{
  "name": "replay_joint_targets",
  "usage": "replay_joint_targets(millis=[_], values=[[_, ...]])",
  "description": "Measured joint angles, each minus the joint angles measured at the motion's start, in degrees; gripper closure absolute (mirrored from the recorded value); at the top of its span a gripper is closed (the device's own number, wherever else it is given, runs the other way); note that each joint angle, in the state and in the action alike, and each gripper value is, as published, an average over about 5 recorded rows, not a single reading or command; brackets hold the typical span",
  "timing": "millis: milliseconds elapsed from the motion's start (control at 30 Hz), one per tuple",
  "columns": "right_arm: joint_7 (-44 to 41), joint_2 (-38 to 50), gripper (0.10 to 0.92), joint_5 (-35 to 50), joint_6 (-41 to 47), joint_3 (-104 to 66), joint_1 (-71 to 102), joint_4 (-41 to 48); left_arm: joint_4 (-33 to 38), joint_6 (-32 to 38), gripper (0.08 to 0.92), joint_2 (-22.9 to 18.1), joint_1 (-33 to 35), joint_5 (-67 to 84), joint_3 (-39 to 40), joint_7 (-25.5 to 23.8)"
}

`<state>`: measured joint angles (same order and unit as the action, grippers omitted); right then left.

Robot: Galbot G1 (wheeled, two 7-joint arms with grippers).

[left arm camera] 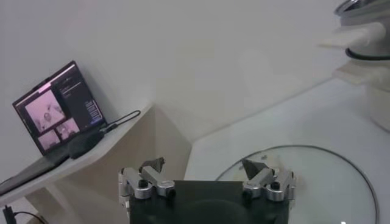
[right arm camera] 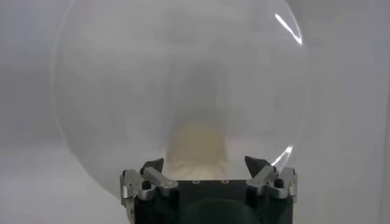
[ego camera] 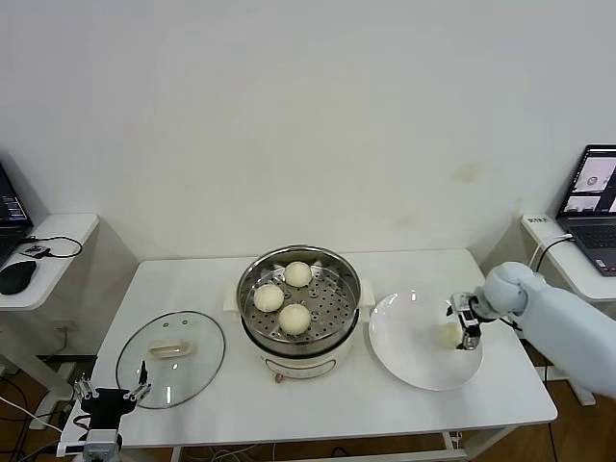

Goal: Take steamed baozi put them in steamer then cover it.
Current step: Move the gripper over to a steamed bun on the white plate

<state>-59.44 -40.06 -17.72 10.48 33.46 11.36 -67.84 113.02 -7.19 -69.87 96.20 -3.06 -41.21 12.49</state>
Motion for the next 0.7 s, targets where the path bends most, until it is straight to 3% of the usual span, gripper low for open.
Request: replay_joint_targets(millis=[500,700], values=[[-0.7,-0.9,0.365,-1.1,0.7,-0.8,0.7,1.1,-0.4,0.1,0.177,-0.1,-0.3,0.1,0.2,-0.1],[-1.6,0.3,0.38,0.2,1.7,0.7,-1.2,-0.7,0.0,0.1,0.177,0.0,-0.2,0.1,0.1,-0.1]])
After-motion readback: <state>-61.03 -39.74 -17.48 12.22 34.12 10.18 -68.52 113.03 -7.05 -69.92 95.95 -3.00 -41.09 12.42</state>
